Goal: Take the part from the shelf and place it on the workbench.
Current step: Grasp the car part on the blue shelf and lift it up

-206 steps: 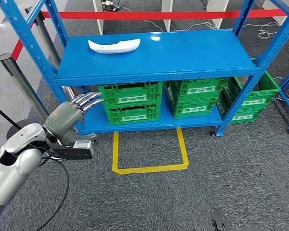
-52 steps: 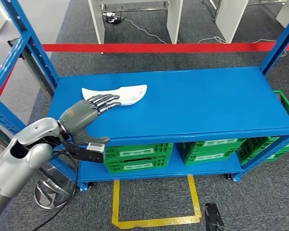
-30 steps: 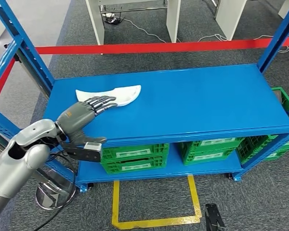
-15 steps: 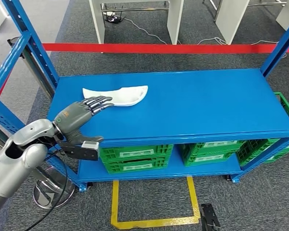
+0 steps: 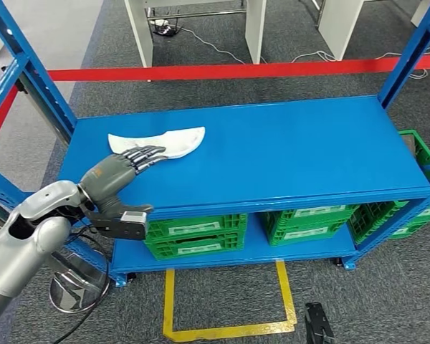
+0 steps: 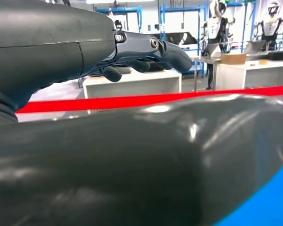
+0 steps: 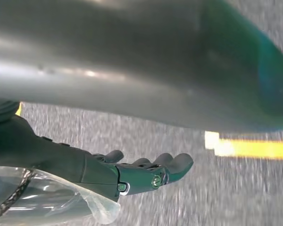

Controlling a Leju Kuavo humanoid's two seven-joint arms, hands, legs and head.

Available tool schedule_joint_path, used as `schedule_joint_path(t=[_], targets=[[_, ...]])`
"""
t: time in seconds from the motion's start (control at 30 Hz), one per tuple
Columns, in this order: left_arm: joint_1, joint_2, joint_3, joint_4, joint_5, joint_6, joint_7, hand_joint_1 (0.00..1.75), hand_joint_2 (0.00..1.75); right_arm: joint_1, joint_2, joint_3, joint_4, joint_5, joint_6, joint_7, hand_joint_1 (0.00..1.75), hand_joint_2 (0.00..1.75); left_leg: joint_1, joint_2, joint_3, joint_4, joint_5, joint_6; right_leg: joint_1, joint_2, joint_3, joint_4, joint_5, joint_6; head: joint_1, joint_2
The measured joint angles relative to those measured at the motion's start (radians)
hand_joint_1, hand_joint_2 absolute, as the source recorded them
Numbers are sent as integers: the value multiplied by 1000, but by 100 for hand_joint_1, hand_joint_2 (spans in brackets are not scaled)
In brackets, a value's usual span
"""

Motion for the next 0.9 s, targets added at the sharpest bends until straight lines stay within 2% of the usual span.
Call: schedule_joint_path(t=[0.03, 0.07, 0.1, 0.13, 0.2, 0.23, 0.33, 0.37, 0.4, 0.43, 0.5, 0.53, 0.57, 0.6, 0.67, 0.7, 0.73, 0.83, 0.9], targets=[[5, 1, 0, 3, 0, 0, 0, 0, 0, 1, 0, 0, 0, 0, 0, 0, 0, 0, 0, 0, -15, 33, -5, 0, 1, 0, 0, 0, 0, 0, 0, 0], [9, 2, 0, 5, 0, 0, 0, 0, 0, 1, 0, 0, 0, 0, 0, 0, 0, 0, 0, 0, -13, 28, 9, 1, 1, 0, 0, 0, 0, 0, 0, 0], [11, 2, 1, 7, 0, 0, 0, 0, 0, 1, 0, 0, 0, 0, 0, 0, 0, 0, 0, 0, 8, -17, 40, 5, 1, 0, 1, 0, 0, 0, 0, 0], [11, 3, 3, 8, 0, 0, 0, 0, 0, 1, 0, 0, 0, 0, 0, 1, 0, 0, 0, 0, 42, -87, 78, 11, 2, 0, 2, 0, -1, 0, 0, 0], [8, 4, 7, 9, 0, 0, 0, 0, 0, -1, 0, 0, 0, 0, 0, 1, 0, 0, -5, 0, 101, -209, 120, 22, 5, 0, 2, 0, -1, 5, 0, 0], [8, 5, 8, 9, 0, 0, 0, 0, 0, -1, 0, 0, 0, 0, 0, 1, 0, 0, -7, 0, 114, -238, 124, 26, 6, 0, 0, 0, 0, 9, 1, 0], [8, 5, 9, 9, 0, 0, 0, 0, 0, 0, 0, 0, 0, 1, 1, 0, 0, 0, -7, 0, 117, -255, 123, 35, 6, -2, -4, -2, 1, 26, 1, 0], [8, 4, 10, 10, 0, 1, 0, 0, 0, -1, 0, 0, 0, 1, 1, 0, 0, 0, -5, 1, 120, -261, 126, 40, 6, -3, -10, 8, -8, 31, 2, 0], [7, 3, 10, 10, 0, 1, 0, 0, 0, -2, 0, 0, 0, 1, 1, 0, 0, 0, -2, 1, 123, -267, 129, 45, 6, -3, -24, 37, -28, 35, 3, 0], [7, 2, 10, 10, 0, 1, 0, 0, 0, -2, 0, 0, -1, 1, 1, 0, 0, 0, -1, 2, 124, -269, 131, 48, 5, -3, -50, 89, -56, 39, 4, 0], [9, 1, 9, 11, 0, 1, 0, 0, 0, 1, 0, 0, -1, 1, 1, 1, 0, 0, -1, 2, 123, -269, 131, 51, 5, -3, -113, 221, -113, 45, 5, 0], [12, 0, 9, 12, 0, 0, 0, 0, 0, 2, 0, 0, -1, 1, 1, 1, 0, 0, -2, 2, 123, -269, 130, 51, 5, -3, -134, 264, -123, 47, 5, 0], [13, 0, 8, 13, 0, 0, 0, 0, 0, 4, 0, 0, -1, 1, 1, 1, 0, 0, -2, 2, 123, -268, 130, 51, 4, -3, -138, 269, -114, 48, 6, 0], [14, -1, 8, 13, 0, 0, 0, 0, 0, 4, 0, 0, -1, 1, 0, 1, 0, 0, -1, 1, 124, -267, 130, 50, 4, -3, -122, 234, -86, 48, 6, 0], [14, -1, 9, 14, 0, 0, 0, 0, 0, 1, -1, 0, -1, 1, 0, 1, 0, 0, -2, 1, 123, -261, 125, 44, 3, -4, -53, 97, -22, 47, 6, 0], [14, -1, 9, 14, 0, 0, 0, 0, 0, -1, -1, 0, -1, 1, 0, 1, 0, 0, -3, 0, 121, -256, 122, 40, 3, -3, -24, 42, -5, 43, 5, 0], [13, -1, 10, 14, 0, 1, 0, 0, 0, -1, -1, 0, -1, 1, 0, 1, 0, 0, -5, 0, 119, -252, 121, 35, 4, -2, -7, 10, 0, 39, 4, 0], [12, -2, 10, 15, 0, 1, 0, 0, 0, 1, 0, 0, -1, 2, 1, 2, 0, 0, -5, 0, 115, -249, 119, 23, 6, -1, -1, 0, -1, 19, 4, 0], [10, -1, 11, 15, 0, 1, 0, 0, 0, 0, 0, 0, -1, 3, 1, 1, 0, 0, -2, 0, 101, -213, 93, 13, 3, -1, 1, -3, 1, 7, 2, 0]])
